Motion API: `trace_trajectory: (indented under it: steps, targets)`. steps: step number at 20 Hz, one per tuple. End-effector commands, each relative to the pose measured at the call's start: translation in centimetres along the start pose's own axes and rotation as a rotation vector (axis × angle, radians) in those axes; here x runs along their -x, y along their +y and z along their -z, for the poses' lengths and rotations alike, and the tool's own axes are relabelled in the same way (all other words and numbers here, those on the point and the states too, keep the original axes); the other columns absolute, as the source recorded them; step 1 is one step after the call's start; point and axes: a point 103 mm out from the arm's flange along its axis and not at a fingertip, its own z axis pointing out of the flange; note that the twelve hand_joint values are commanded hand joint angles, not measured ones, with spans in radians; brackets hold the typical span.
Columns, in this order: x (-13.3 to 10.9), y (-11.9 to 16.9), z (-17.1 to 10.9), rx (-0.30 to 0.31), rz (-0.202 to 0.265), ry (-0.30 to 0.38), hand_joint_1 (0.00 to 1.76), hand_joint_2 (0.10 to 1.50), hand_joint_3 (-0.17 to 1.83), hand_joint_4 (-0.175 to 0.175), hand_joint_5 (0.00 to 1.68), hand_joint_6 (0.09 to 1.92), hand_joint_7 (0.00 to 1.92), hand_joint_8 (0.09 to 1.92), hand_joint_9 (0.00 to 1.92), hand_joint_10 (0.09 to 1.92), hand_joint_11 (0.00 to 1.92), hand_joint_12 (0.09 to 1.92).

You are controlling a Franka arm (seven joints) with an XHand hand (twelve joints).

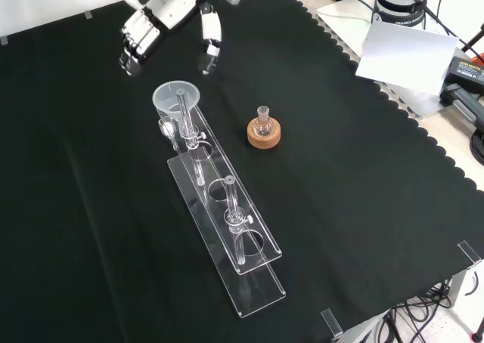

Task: Pick up the funnel from the transparent funnel stand.

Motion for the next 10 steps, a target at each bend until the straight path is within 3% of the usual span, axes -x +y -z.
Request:
trace_trajectory:
  steps: [1,5,10]
  targets:
    - [-2.1,0.6,-1.2,-0.080,-0.012,-0.042,0.51,0.65,0.46,-0.007,0.05,0.09,0.00,0.24,0.01,0.84,0.04,1.53]
    - [-2.9,1.0,-1.6,-0.102,-0.061,-0.091,0.56,0.61,0.46,-0.002,0.03,0.09,0.00,0.15,0.00,0.85,0.08,1.55]
    - [-3.2,1.5,-2.0,-0.101,-0.085,-0.112,0.66,0.59,0.48,-0.005,0.03,0.09,0.00,0.19,0.02,0.91,0.12,1.55]
